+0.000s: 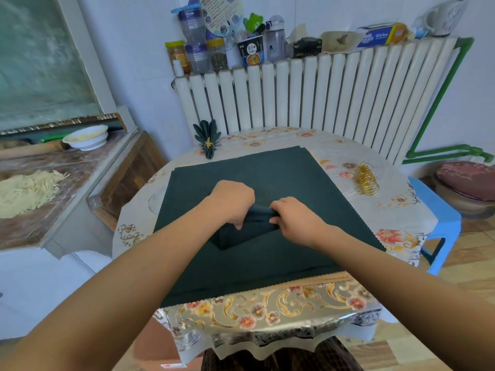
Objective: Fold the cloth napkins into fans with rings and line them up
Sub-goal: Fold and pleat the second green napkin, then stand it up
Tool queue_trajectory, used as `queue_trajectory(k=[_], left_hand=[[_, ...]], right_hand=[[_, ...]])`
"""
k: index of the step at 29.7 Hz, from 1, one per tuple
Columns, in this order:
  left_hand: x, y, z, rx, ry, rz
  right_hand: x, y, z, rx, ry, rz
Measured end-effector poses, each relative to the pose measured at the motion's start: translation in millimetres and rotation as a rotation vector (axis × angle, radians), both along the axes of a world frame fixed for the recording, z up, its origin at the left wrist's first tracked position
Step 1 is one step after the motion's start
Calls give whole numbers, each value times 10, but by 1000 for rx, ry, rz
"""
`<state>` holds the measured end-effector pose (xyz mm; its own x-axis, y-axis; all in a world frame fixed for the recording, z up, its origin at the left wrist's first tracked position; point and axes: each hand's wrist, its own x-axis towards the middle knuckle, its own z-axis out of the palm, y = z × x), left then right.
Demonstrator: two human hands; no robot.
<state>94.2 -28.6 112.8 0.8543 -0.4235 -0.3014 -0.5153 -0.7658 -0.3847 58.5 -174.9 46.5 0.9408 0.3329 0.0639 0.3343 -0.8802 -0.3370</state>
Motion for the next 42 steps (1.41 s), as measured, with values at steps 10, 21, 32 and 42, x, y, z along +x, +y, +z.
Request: queue_trajectory(k=[10,21,32,42], left_hand=[[-398,-36,-304,117,-3,-48],[-478,271,-240,-54,471,181],[-433,718,-460,-394,473,346],[-608,868,-702,-642,257,565]], right_hand=[[-293,-38,-516,100,-104,112],[-487,-88,-617,119,1,129],[-546,-104,-585,213,2,28],[-547,3,-687,245,-65,-64]])
